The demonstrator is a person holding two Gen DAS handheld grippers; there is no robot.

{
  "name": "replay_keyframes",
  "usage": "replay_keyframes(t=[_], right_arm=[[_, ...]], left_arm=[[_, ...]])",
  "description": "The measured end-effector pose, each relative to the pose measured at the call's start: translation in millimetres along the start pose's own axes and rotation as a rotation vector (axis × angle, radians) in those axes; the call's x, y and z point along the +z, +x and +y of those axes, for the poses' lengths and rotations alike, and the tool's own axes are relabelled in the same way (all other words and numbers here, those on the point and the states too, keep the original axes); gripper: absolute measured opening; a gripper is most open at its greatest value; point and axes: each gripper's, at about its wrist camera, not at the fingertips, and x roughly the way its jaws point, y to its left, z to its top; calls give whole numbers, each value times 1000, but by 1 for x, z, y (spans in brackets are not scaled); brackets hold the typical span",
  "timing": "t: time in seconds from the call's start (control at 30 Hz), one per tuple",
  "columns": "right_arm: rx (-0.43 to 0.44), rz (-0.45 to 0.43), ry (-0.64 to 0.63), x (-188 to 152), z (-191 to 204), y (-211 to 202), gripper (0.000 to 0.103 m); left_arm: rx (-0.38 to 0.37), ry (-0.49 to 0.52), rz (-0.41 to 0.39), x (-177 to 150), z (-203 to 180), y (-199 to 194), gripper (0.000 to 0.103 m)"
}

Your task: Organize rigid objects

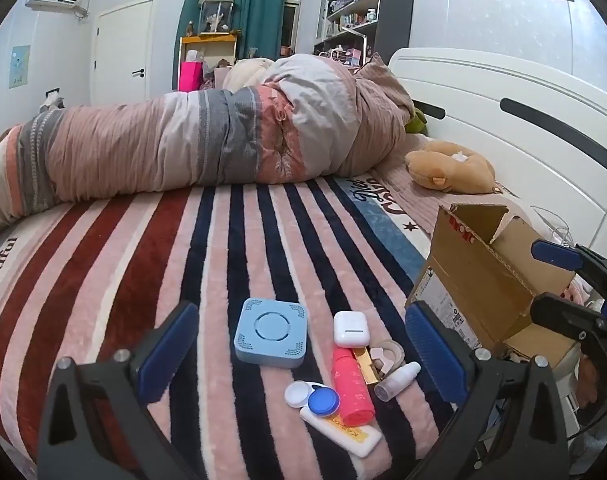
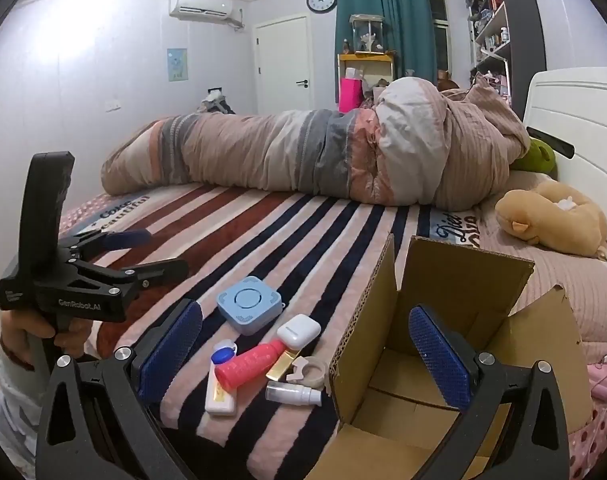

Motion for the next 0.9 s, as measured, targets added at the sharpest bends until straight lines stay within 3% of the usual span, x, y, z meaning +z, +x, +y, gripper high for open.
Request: replay_keyframes(t=[0.9], right_arm=[[15,-36,-6,5,5,-3,103]], left_arm=[[-11,-11,-42,0,7,-7,102]])
